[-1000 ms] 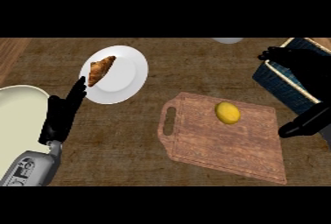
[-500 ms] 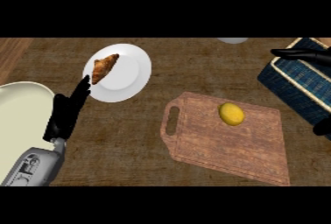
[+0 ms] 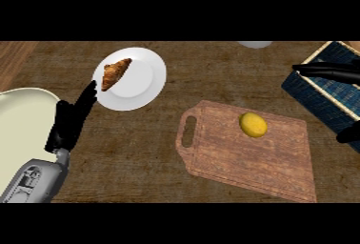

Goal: Pick the lemon from the cutting board and place it in the basket

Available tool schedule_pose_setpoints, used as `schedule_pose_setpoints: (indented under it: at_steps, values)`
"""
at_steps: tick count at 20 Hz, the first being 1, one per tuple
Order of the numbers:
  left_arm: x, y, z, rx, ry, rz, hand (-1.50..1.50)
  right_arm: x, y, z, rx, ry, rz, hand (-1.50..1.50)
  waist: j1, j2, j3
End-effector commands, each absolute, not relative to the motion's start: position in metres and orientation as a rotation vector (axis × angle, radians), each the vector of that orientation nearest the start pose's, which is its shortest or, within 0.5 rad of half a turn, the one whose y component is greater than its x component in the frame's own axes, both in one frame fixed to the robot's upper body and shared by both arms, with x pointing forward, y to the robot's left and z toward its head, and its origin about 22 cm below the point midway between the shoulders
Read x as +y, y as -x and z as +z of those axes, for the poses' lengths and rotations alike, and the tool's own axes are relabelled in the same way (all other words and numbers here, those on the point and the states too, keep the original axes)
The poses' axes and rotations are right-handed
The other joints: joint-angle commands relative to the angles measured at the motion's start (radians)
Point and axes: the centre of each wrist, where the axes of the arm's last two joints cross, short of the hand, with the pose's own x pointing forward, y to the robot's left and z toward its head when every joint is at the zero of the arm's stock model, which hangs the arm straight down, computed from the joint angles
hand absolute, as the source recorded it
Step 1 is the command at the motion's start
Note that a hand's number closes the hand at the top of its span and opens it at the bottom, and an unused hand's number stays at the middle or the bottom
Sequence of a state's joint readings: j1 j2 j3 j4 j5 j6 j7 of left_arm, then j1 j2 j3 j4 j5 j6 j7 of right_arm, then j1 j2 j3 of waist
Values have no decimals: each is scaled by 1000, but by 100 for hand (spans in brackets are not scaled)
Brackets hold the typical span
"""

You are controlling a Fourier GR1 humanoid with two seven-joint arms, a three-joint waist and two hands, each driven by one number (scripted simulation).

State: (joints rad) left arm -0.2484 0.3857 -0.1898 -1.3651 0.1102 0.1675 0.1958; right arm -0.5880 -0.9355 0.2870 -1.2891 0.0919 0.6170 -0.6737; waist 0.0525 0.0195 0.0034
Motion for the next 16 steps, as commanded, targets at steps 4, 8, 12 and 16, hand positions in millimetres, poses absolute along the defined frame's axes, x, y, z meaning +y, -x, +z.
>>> schedule_pose_setpoints:
  at_steps: [4,8,12,16]
  values:
    - [271,-300,31,-1389,-242,-249,0,-379,-361,171,-1788,-324,1498,-150,1,-2,-1]
    - [264,-307,33,-1372,-231,-242,0,-367,-373,153,-1802,-312,1496,-150,0,-1,-1]
    - [265,-313,37,-1385,-230,-233,0,-355,-381,138,-1786,-319,1513,-150,-9,-3,-2]
    - [263,-295,27,-1384,-246,-254,0,-326,-382,104,-1750,-371,1537,-150,-12,-11,-2]
